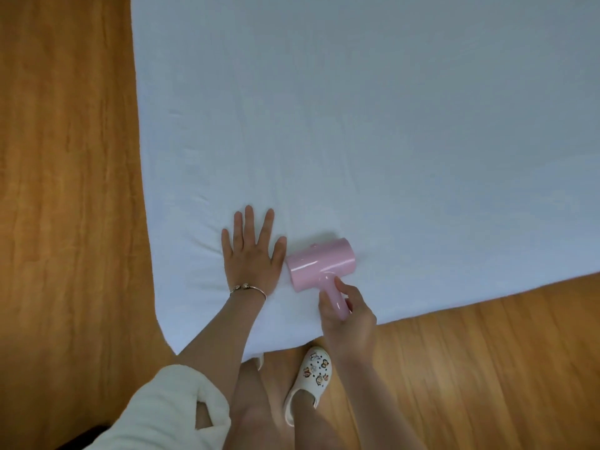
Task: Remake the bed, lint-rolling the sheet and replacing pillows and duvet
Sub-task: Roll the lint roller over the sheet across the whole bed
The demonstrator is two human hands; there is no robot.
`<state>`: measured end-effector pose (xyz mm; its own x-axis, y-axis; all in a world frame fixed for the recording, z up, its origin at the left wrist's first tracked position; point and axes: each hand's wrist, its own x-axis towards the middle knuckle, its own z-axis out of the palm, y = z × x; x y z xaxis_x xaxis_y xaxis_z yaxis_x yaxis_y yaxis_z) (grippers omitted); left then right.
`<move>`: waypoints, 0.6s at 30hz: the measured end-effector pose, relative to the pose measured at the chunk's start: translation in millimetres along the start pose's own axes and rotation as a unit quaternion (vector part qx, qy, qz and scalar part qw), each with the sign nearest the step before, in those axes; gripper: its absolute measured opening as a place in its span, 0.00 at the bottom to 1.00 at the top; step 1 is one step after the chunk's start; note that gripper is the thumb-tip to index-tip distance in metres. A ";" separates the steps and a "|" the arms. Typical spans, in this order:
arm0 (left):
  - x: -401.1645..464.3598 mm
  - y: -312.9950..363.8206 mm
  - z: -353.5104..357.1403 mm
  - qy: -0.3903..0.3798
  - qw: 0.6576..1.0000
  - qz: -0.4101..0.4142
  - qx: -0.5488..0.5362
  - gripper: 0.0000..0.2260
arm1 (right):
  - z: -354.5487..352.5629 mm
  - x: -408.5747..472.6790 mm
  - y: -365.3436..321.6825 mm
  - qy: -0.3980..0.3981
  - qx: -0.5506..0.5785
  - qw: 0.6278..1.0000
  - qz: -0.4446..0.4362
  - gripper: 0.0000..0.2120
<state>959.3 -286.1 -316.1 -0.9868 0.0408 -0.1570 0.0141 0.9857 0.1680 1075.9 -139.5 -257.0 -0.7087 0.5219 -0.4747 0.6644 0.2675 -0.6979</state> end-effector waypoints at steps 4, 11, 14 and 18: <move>-52.6 -4.7 3.7 -0.038 0.999 0.023 0.004 0.27 | -25.1 -17.4 16.3 -0.017 -0.005 1.000 0.007 0.14; -85.3 2.4 -30.7 -0.174 0.984 0.025 0.028 0.27 | -65.5 -20.1 0.3 -0.073 -0.061 0.995 -0.007 0.16; -73.5 15.1 -54.0 -0.196 0.980 -0.010 -0.023 0.26 | -78.5 -25.8 -14.2 -0.061 -0.041 0.997 -0.023 0.16; -35.5 31.1 -73.8 -0.194 0.979 -0.018 -0.063 0.23 | -87.1 -4.3 -52.0 -0.034 -0.014 0.999 -0.041 0.17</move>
<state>982.9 -269.0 -233.5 -0.8498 0.0896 -0.5195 -0.0639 0.9607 0.2702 1065.0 -85.1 -172.0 -0.7746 0.4420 -0.4523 0.6092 0.3294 -0.7214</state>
